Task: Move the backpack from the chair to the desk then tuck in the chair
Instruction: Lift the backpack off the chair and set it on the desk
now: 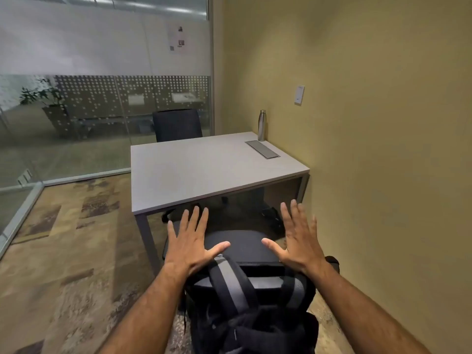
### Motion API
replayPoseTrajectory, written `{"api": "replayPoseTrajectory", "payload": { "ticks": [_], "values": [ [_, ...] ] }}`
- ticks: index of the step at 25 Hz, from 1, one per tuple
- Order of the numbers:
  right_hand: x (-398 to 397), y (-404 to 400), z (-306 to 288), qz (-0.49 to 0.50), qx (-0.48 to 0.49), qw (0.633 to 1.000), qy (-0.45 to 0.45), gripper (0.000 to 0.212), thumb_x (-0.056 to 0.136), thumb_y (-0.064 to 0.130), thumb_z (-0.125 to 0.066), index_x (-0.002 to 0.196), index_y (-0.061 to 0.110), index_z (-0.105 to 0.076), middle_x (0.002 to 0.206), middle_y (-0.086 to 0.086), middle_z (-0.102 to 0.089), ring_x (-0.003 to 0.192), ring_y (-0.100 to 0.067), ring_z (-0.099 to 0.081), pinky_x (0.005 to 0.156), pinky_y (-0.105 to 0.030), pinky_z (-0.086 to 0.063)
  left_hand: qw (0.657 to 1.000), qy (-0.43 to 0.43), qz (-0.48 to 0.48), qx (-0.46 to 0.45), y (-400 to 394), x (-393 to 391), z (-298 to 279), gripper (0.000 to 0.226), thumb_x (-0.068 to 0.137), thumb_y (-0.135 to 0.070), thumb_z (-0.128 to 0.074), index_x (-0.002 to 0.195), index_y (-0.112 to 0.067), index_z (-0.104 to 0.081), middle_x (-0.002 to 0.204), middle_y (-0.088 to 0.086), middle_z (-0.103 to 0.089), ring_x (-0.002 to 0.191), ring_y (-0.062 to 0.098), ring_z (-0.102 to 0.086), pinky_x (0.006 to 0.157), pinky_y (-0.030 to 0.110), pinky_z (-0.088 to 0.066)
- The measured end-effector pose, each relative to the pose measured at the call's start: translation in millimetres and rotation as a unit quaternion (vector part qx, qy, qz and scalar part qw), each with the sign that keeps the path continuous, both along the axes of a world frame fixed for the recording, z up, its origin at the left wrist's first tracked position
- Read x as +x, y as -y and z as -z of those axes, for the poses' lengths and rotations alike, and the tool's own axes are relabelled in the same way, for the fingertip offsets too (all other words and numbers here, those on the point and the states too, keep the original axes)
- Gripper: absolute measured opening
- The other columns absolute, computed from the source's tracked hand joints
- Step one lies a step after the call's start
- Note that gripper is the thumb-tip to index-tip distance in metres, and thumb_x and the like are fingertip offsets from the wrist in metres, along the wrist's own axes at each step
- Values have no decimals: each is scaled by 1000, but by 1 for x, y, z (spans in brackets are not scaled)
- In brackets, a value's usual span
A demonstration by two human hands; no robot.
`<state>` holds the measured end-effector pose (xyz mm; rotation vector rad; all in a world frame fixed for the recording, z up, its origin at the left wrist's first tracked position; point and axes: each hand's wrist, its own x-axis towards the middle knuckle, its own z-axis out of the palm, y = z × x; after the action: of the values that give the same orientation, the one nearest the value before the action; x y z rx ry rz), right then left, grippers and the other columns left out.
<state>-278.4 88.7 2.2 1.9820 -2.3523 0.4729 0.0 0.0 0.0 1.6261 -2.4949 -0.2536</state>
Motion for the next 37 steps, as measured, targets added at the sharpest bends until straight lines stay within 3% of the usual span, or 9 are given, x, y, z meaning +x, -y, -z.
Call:
{"api": "replayPoseTrajectory", "payload": {
  "ticks": [4, 7, 11, 18, 21, 24, 28, 32, 37],
  "values": [
    [21, -1, -5, -131, 104, 973, 160, 102, 83, 86, -39, 163, 31, -9, 173, 1, -7, 159, -16, -8, 129, -46, -15, 985, -92, 81, 118, -1, 11, 1, 107, 75, -95, -22, 160, -31, -22, 170, -5, -19, 157, 17, -14, 126, 44, -12],
    [36, -3, -14, -203, 225, 939, 163, 98, 81, 61, -61, 162, 26, -19, 170, 1, -22, 156, -17, -22, 127, -38, -21, 959, -96, 147, 224, -2, 13, -14, 60, 92, -33, -45, 151, -24, -46, 160, 0, -43, 146, 9, -33, 115, 23, -19],
    [45, 0, -24, -212, 344, 905, 131, 102, 70, 41, -67, 161, 22, -26, 165, -4, -36, 147, -21, -38, 122, -37, -30, 940, -36, 171, 294, 10, 14, -15, 82, 77, 12, -44, 146, -31, -54, 154, -3, -52, 144, 13, -43, 117, 26, -29],
    [52, -6, -10, -226, 351, 909, 3, 110, 64, 34, -69, 160, 29, -15, 164, -1, -35, 146, -23, -41, 116, -46, -42, 913, 109, 263, 293, 24, -15, -20, 73, 75, 5, -61, 140, -29, -52, 138, 2, -62, 127, 22, -56, 104, 30, -44],
    [53, -6, -5, -214, 333, 918, -12, 107, 65, 30, -63, 161, 26, -15, 165, -2, -34, 147, -23, -40, 117, -45, -41, 912, 172, 298, 223, 33, -15, -27, 59, 66, -13, -73, 118, -30, -51, 117, 3, -65, 107, 25, -61, 93, 45, -54],
    [52, -6, -5, -214, 325, 921, -14, 104, 69, 27, -64, 161, 28, -15, 166, -1, -33, 147, -23, -40, 117, -45, -41, 904, 236, 335, 122, 42, -7, -38, 50, 63, -31, -74, 107, -24, -52, 108, 3, -61, 100, 24, -54, 84, 44, -50],
    [52, -8, -3, -217, 312, 925, -21, 103, 72, 25, -66, 161, 29, -15, 165, 1, -34, 145, -22, -42, 117, -44, -41, 909, 213, 338, 119, 45, 11, -47, 50, 54, -46, -64, 95, -19, -55, 98, 4, -61, 95, 24, -55, 87, 46, -51],
    [55, -10, -3, -209, 308, 928, -14, 102, 71, 26, -65, 160, 30, -16, 164, 2, -36, 144, -22, -44, 116, -41, -42, 916, 201, 326, 123, 36, 22, -51, 41, 54, -40, -62, 85, -17, -49, 87, 8, -59, 82, 29, -58, 72, 47, -53],
    [56, -11, -2, -204, 312, 928, -8, 102, 69, 28, -62, 160, 32, -16, 161, 3, -40, 141, -21, -47, 112, -42, -45, 927, 204, 292, 121, 23, 36, -59, 44, 59, -48, -65, 88, -17, -54, 76, 1, -57, 71, 25, -54, 60, 36, -40]
  ]
}}
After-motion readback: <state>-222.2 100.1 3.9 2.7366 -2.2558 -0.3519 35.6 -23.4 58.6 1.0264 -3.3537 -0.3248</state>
